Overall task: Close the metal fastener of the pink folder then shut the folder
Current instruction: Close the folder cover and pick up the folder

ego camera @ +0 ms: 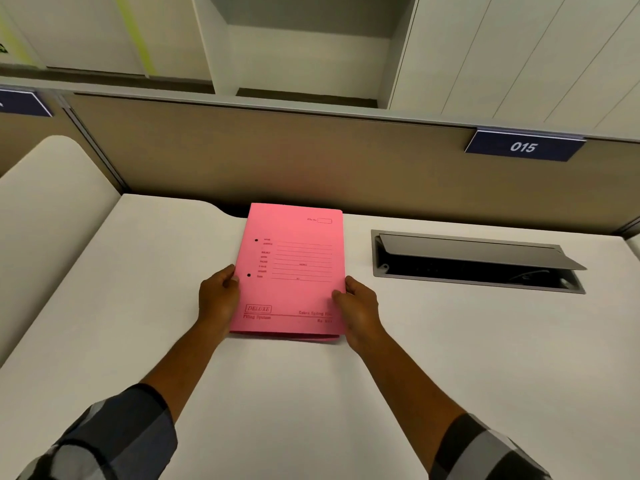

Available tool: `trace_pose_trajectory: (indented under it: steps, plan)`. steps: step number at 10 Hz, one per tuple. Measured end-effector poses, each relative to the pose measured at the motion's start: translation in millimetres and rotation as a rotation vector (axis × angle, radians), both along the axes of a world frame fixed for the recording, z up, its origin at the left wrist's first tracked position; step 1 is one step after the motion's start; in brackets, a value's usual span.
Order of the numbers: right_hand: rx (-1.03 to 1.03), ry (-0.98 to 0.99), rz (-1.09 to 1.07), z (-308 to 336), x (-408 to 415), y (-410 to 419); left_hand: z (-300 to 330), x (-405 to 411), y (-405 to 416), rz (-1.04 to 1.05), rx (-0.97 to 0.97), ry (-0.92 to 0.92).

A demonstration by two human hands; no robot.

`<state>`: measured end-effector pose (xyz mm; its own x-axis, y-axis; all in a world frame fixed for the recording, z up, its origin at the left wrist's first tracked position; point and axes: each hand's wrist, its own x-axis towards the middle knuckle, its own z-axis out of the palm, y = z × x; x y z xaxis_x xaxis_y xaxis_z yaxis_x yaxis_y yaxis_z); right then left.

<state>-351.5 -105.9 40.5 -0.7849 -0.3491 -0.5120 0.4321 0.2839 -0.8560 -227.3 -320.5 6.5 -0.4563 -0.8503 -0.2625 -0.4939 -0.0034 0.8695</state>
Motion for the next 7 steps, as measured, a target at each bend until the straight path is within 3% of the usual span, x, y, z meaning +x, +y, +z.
trace_pose_trajectory:
  steps: [3,6,7]
  plan:
    - [0.064,0.040,0.050,-9,-10,-14,-2,-9,-4,-0.051,-0.023,-0.019]
    - [0.295,0.266,0.156,-23,-6,-10,5,4,5,-0.052,-0.042,-0.063]
    - [0.451,0.422,0.262,-22,0,-1,10,12,11,-0.091,-0.130,-0.117]
